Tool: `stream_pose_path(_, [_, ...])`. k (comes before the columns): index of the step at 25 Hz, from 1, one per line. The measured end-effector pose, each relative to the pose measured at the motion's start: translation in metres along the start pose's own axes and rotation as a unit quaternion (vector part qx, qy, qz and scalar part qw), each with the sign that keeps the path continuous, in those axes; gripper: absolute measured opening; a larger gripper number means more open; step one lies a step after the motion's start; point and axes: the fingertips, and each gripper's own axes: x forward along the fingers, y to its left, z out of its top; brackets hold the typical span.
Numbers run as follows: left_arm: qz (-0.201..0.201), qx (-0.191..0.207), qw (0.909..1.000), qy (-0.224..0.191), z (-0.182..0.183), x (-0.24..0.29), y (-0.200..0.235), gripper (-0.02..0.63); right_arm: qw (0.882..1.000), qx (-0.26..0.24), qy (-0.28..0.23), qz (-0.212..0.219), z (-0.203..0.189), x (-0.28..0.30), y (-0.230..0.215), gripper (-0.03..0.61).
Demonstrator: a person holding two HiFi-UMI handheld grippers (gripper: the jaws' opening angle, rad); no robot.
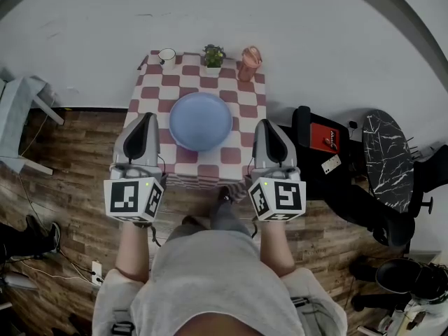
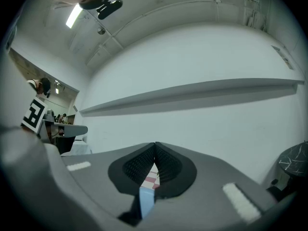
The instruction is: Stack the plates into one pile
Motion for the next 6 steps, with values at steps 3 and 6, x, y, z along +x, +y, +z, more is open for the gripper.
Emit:
stream_pose_path(3, [0.001,0.001,1.0000,0.000,0.0004,-0.0007,0.0021,0.006,1.000,0.001,-0.002,0.001,0.0015,0.0015,0.0012,0.000])
stream_pose_path(6, [0.002,0.001,1.0000,0.001,-0.0008,-0.0011,0.0046,0.006,1.000,0.003,-0.003,0.002,0.0011,0.0032,0.0028,0.000])
